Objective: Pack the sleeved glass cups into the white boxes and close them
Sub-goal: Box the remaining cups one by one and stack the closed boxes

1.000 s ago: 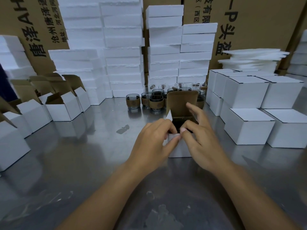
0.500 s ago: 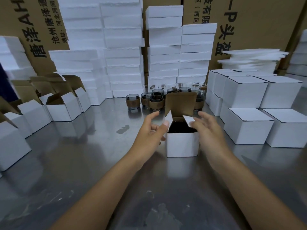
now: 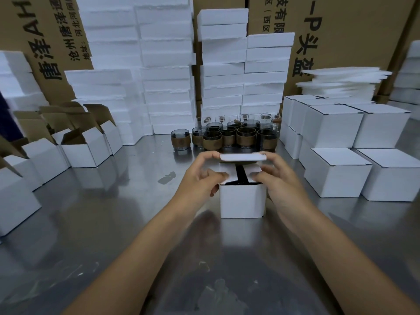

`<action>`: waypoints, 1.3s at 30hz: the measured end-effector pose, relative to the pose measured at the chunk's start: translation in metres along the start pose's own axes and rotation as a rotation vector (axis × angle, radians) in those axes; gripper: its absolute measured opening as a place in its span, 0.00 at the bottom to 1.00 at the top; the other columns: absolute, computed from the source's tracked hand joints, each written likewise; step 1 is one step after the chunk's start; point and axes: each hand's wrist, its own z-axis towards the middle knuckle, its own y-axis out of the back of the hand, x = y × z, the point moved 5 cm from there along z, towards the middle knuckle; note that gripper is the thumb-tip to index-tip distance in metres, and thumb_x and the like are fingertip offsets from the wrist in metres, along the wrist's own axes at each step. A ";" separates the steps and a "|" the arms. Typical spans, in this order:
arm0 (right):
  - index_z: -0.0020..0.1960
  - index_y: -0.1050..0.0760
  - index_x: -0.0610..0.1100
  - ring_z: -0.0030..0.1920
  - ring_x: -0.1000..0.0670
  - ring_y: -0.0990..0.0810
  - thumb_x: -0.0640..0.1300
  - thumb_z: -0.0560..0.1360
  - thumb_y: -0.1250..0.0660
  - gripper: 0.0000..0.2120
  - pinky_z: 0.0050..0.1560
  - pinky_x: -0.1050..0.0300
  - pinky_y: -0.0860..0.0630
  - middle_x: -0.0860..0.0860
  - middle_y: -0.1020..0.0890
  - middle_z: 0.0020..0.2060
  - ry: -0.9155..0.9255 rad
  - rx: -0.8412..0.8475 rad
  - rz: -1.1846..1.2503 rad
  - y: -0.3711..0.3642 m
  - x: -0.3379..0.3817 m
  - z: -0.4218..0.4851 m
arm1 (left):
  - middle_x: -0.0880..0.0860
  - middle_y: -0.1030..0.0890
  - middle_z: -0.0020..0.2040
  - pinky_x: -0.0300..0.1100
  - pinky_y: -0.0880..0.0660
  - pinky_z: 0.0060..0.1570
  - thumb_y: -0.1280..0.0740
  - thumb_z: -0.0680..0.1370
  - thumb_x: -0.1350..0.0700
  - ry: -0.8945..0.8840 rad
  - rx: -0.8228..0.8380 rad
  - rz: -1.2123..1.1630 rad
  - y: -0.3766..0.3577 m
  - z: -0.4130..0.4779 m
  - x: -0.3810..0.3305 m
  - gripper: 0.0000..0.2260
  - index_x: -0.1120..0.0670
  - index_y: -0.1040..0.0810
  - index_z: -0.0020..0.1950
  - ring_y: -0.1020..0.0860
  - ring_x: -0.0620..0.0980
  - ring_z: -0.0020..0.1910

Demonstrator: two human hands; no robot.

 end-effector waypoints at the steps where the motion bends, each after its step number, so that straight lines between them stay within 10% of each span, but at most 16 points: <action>1: 0.47 0.23 0.56 0.44 0.53 0.20 0.34 0.74 0.35 0.15 0.42 0.60 0.27 0.53 0.17 0.45 -0.011 0.007 0.012 -0.001 -0.001 -0.001 | 0.51 0.30 0.29 0.31 0.34 0.27 0.34 0.76 0.63 0.000 -0.004 0.001 0.001 0.000 0.000 0.12 0.45 0.24 0.49 0.31 0.42 0.26; 13: 0.49 0.25 0.54 0.41 0.72 0.26 0.56 0.76 0.38 0.08 0.36 0.79 0.33 0.63 0.22 0.45 0.143 0.027 -0.155 -0.011 0.003 -0.007 | 0.42 0.21 0.49 0.32 0.29 0.52 0.39 0.78 0.45 -0.061 -0.103 0.039 0.003 -0.001 -0.002 0.10 0.47 0.21 0.43 0.24 0.36 0.50; 18: 0.53 0.28 0.53 0.44 0.64 0.24 0.64 0.66 0.40 0.21 0.37 0.75 0.31 0.57 0.22 0.49 0.212 0.023 -0.205 -0.013 0.006 -0.009 | 0.38 0.19 0.38 0.24 0.30 0.38 0.34 0.67 0.42 -0.158 -0.045 -0.002 -0.001 -0.006 -0.008 0.18 0.54 0.23 0.48 0.23 0.32 0.40; 34: 0.50 0.26 0.53 0.51 0.65 0.27 0.50 0.76 0.37 0.03 0.45 0.77 0.34 0.59 0.23 0.51 0.243 0.017 -0.281 -0.009 -0.001 -0.008 | 0.44 0.18 0.51 0.34 0.24 0.52 0.23 0.65 0.47 -0.028 0.066 -0.096 0.012 0.002 0.011 0.13 0.44 0.19 0.47 0.21 0.43 0.55; 39: 0.43 0.23 0.54 0.44 0.67 0.25 0.44 0.80 0.45 0.14 0.43 0.73 0.31 0.62 0.20 0.45 0.169 -0.023 -0.151 -0.004 -0.003 0.001 | 0.42 0.20 0.54 0.36 0.26 0.53 0.29 0.67 0.51 0.017 0.087 -0.172 0.009 0.006 0.014 0.16 0.42 0.21 0.54 0.23 0.42 0.57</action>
